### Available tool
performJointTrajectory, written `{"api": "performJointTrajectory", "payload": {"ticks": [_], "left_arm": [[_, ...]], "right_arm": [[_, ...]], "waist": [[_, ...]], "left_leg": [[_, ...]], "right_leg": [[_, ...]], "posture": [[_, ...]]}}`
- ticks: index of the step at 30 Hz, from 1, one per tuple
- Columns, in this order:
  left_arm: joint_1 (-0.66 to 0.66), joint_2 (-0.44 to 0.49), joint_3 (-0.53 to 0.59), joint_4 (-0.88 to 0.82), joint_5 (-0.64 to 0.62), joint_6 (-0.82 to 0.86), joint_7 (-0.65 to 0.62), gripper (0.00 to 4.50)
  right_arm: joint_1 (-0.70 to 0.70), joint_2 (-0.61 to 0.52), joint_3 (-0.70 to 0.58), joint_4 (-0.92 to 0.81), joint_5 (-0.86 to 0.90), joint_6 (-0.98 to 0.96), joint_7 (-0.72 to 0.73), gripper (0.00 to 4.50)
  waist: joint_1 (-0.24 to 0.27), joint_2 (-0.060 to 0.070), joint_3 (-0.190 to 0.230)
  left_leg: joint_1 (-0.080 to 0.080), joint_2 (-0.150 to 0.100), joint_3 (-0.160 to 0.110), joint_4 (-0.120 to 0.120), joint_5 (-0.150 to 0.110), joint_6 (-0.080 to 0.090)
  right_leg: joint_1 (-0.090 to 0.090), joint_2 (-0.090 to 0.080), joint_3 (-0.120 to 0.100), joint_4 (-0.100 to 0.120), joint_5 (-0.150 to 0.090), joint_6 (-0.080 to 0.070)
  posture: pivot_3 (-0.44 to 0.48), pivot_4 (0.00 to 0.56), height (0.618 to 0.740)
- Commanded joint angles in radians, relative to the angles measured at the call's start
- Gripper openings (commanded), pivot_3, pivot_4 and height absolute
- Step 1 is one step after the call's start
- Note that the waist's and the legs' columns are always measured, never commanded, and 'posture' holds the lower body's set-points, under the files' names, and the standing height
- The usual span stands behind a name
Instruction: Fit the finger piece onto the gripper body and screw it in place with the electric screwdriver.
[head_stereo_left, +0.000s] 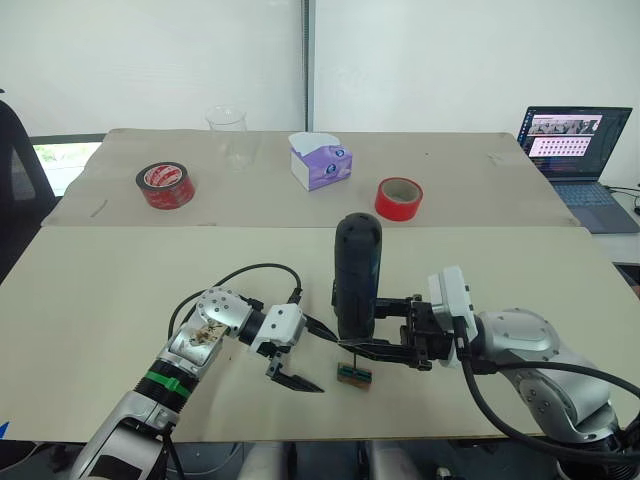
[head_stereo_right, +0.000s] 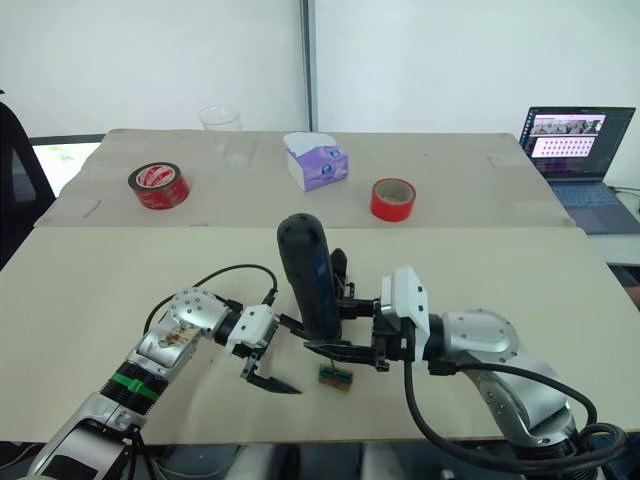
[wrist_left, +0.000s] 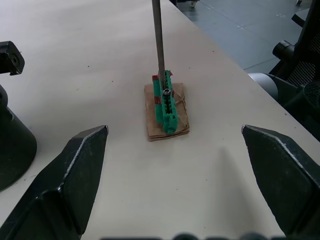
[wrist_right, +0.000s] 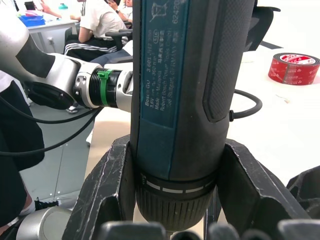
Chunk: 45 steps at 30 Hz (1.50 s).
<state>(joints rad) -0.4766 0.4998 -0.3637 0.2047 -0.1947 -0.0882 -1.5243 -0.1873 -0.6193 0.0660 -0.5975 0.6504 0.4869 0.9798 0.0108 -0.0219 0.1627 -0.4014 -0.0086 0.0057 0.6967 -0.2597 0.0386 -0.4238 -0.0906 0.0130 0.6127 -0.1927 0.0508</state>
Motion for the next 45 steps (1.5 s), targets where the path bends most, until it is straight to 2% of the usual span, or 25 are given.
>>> {"api": "performJointTrajectory", "payload": {"ticks": [1,36,45], "left_arm": [[-0.004,-0.003,0.004,-0.004,-0.01,-0.02,-0.004,4.5],[-0.005,-0.002,0.008,-0.003,-0.011,-0.023,0.0,4.5],[0.025,0.053,0.052,-0.084,-0.054,0.056,0.013,4.5]], "right_arm": [[-0.007,0.003,-0.015,-0.034,0.024,-0.026,0.003,1.89],[0.035,0.007,0.0,-0.026,-0.028,-0.089,0.027,1.89],[-0.01,0.0,-0.039,-0.119,0.071,-0.028,-0.026,1.89]], "waist": [[0.0,0.0,0.0],[0.001,0.0,0.0],[-0.001,0.0,0.0]], "left_leg": [[0.0,0.0,0.0,0.0,0.0,0.0],[0.0,0.0,0.0,0.0,0.0,0.0],[0.001,0.0,0.0,0.0,0.0,0.0]], "right_leg": [[0.0,0.0,0.0,0.0,0.0,0.0],[0.0,0.0,0.0,0.0,0.0,0.0],[0.0,0.0,0.0,0.0,0.0,0.0]], "posture": [[0.0,0.15,0.74],[0.0,0.15,0.74],[0.0,0.15,0.74]]}}
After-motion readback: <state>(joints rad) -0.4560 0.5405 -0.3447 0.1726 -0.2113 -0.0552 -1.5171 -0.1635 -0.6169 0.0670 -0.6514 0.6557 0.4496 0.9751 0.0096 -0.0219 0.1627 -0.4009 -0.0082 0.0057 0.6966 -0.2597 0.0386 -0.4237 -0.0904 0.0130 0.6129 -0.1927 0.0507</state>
